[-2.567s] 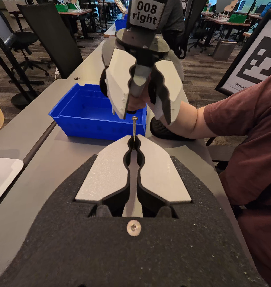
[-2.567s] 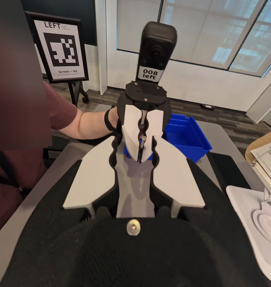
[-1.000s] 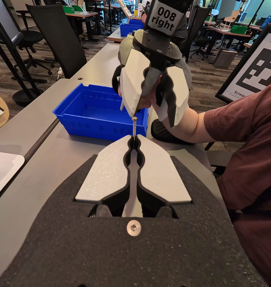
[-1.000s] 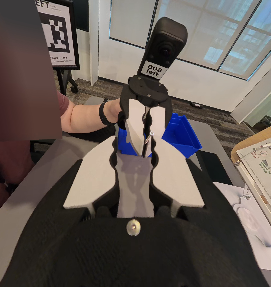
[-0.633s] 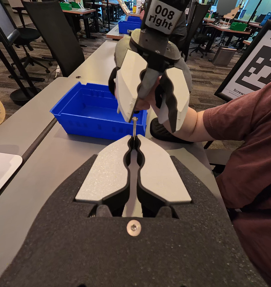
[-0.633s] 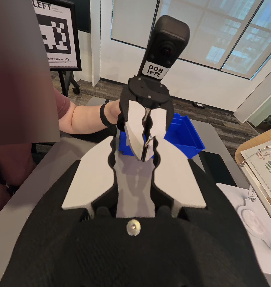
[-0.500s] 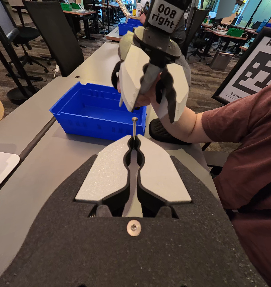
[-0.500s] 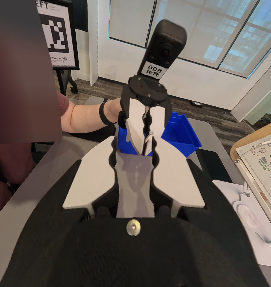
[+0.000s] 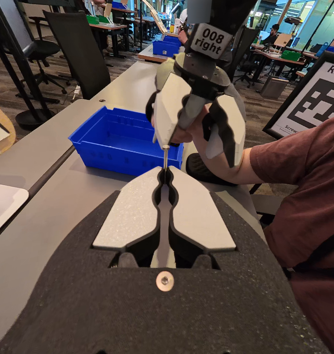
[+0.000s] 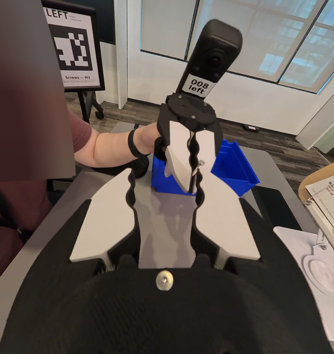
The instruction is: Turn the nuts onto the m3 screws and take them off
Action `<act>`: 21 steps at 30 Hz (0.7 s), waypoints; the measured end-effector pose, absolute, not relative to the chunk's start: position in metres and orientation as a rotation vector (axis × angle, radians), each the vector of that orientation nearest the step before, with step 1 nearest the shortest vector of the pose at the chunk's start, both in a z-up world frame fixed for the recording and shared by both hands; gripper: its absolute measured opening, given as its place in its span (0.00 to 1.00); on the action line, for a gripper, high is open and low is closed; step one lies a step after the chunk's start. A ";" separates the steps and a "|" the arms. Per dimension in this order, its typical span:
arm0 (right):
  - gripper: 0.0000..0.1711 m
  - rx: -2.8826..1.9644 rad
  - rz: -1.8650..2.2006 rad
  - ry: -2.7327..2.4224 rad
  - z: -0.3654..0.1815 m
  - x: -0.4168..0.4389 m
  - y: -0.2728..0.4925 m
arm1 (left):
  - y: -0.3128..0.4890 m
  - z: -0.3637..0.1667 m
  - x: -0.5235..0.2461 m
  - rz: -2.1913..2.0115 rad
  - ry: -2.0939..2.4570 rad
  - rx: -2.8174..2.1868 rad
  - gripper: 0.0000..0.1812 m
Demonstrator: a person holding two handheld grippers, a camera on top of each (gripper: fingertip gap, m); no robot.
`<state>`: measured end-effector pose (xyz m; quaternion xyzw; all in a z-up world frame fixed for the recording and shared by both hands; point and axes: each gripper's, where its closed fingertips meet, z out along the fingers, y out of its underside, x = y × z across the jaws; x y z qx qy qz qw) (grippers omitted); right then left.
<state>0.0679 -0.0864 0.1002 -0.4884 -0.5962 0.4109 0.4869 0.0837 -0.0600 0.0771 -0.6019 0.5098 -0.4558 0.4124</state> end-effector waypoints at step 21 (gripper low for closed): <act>0.50 -1.142 1.102 -1.265 0.113 0.050 -0.077 | -0.056 0.090 0.081 -1.235 1.198 -1.447 0.01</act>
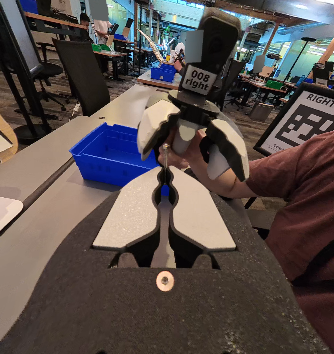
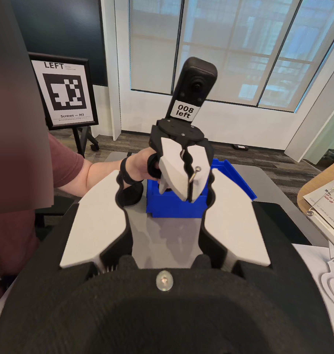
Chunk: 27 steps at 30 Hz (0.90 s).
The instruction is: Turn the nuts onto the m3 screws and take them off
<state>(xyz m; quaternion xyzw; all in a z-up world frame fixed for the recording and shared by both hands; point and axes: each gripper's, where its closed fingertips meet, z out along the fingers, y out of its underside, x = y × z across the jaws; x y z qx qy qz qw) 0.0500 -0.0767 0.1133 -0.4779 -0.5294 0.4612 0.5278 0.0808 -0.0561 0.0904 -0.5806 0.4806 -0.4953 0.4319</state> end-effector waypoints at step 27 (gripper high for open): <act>0.51 -1.062 1.291 -1.140 0.134 0.053 -0.084 | -0.042 0.107 0.067 -1.238 1.061 -1.404 0.01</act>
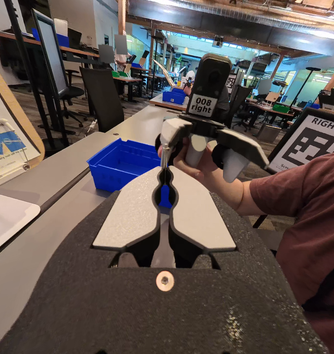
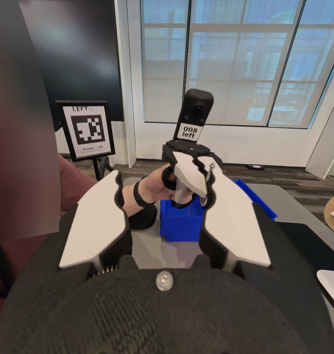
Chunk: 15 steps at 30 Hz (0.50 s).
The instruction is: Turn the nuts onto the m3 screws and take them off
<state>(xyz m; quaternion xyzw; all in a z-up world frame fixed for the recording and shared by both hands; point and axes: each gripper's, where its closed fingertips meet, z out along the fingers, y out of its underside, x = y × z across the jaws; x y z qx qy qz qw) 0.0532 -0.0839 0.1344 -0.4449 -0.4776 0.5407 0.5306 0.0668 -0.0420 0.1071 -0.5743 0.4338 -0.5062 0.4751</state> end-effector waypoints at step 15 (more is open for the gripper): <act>0.57 -1.065 1.293 -1.133 0.131 0.044 -0.086 | -0.041 0.112 0.066 -1.288 1.012 -1.374 0.01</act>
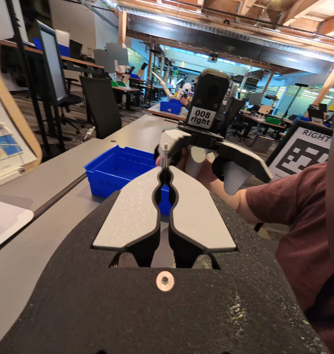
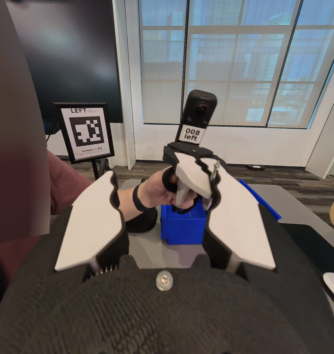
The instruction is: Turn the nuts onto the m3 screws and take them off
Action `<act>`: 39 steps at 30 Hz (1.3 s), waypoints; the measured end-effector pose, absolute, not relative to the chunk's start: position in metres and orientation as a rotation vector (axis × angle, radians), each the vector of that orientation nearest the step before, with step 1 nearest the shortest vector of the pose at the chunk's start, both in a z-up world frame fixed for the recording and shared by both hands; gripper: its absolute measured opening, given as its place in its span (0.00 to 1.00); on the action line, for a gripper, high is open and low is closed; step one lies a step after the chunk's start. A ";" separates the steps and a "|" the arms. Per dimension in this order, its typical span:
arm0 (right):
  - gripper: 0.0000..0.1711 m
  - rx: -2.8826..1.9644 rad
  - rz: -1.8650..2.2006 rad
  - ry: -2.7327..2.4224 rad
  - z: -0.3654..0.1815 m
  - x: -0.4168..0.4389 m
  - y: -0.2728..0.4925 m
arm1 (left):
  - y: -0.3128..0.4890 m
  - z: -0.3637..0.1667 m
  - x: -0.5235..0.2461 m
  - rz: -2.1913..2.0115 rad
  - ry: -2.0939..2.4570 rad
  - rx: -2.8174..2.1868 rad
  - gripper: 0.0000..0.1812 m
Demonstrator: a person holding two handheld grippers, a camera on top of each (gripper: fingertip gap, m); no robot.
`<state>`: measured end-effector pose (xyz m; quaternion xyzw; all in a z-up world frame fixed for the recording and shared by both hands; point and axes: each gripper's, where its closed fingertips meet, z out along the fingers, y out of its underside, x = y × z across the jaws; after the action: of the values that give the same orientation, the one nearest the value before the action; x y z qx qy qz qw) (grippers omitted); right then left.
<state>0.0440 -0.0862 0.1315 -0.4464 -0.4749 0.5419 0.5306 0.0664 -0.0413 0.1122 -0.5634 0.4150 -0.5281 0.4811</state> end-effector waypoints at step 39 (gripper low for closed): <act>0.11 -1.169 1.448 -0.947 0.131 0.055 -0.057 | -0.060 0.110 0.077 -1.276 1.115 -1.359 0.01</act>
<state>0.0553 -0.0569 0.1314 -0.4840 -0.3921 0.5995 0.5025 0.0775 -0.0596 0.1096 -0.5535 0.4541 -0.5198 0.4661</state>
